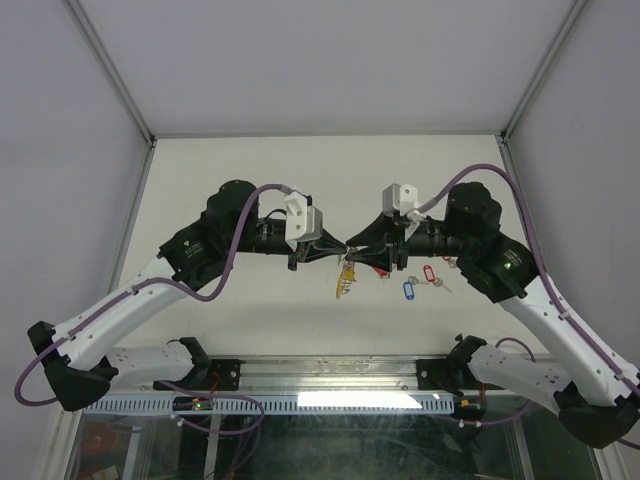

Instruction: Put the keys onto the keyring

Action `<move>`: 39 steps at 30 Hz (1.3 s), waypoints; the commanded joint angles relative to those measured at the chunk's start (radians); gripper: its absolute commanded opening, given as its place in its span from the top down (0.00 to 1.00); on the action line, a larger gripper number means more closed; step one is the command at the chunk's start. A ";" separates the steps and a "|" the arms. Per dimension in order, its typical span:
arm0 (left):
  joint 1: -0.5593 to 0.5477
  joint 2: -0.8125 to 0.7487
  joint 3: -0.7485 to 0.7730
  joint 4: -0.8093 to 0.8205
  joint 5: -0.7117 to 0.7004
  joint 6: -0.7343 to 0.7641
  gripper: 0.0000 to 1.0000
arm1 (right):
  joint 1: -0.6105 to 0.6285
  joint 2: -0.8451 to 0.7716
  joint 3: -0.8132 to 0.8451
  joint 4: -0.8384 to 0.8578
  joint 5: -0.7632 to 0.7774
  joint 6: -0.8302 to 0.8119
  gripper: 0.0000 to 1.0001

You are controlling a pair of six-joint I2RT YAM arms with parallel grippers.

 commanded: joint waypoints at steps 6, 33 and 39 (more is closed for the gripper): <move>0.001 0.002 0.076 -0.015 0.005 0.045 1.00 | 0.002 0.054 0.096 -0.135 0.017 -0.049 0.74; 0.001 -0.100 0.035 0.060 0.006 -0.012 0.67 | 0.002 -0.071 -0.020 0.047 0.007 -0.060 1.00; 0.001 -0.101 0.001 0.070 0.010 -0.028 0.67 | 0.003 -0.110 -0.052 0.114 -0.010 -0.046 1.00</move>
